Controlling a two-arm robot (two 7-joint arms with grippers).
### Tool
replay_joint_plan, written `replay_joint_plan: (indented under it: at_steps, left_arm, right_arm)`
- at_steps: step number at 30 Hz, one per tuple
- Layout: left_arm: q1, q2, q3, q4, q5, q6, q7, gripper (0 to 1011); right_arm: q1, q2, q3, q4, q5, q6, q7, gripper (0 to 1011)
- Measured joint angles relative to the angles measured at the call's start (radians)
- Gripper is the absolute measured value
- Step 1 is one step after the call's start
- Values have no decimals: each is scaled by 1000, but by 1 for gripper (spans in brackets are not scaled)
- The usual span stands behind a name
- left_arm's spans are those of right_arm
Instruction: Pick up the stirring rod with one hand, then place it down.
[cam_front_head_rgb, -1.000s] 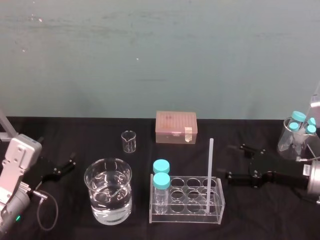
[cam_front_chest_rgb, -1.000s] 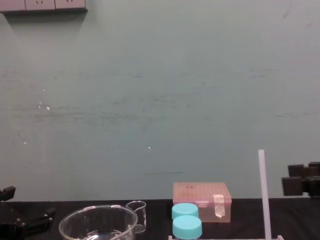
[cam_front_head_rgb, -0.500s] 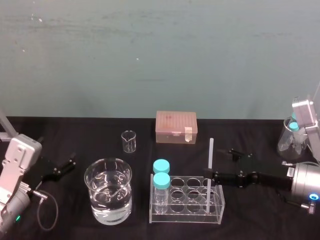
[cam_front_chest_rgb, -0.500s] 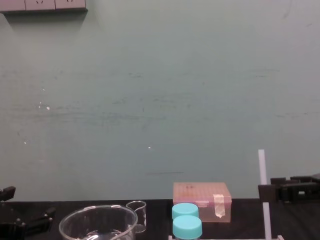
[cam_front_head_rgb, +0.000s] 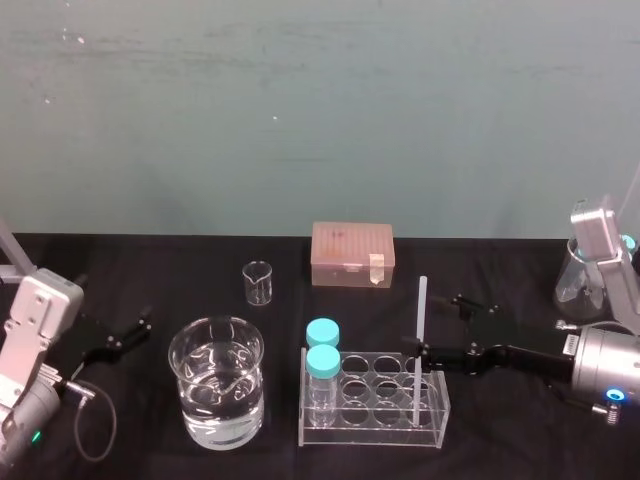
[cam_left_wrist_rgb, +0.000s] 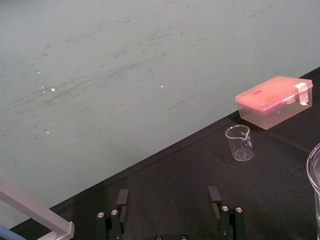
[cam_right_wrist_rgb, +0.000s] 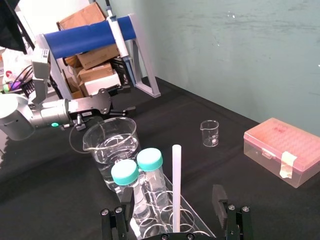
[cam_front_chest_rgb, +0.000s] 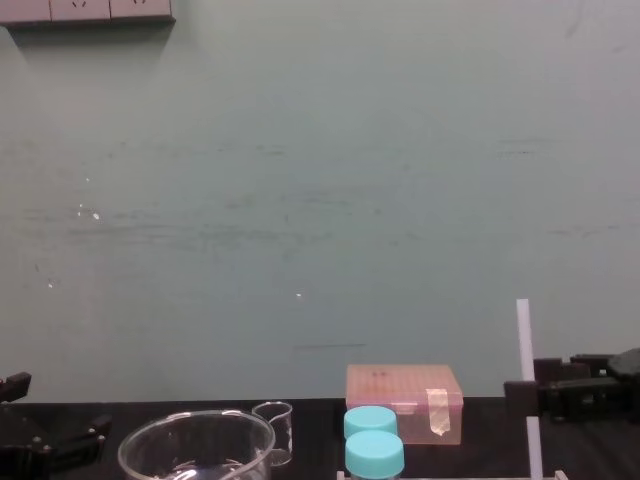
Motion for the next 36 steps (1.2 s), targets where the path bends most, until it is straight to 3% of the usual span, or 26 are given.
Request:
replay_joint_plan:
  at_steps: [8,28,36]
  left_arm:
    - [0,0,0,0,0,0,0,1005]
    - [0,0,0,0,0,0,0,1005]
    - [0,0,0,0,0,0,0,1005]
  right_arm:
    - [7,-16,-6,22,-24,-26,-7,1000]
    - [4,-35,7,27,-18,-29,-19,994]
    - [4,-34,6,26,-19,-29,-17,788]
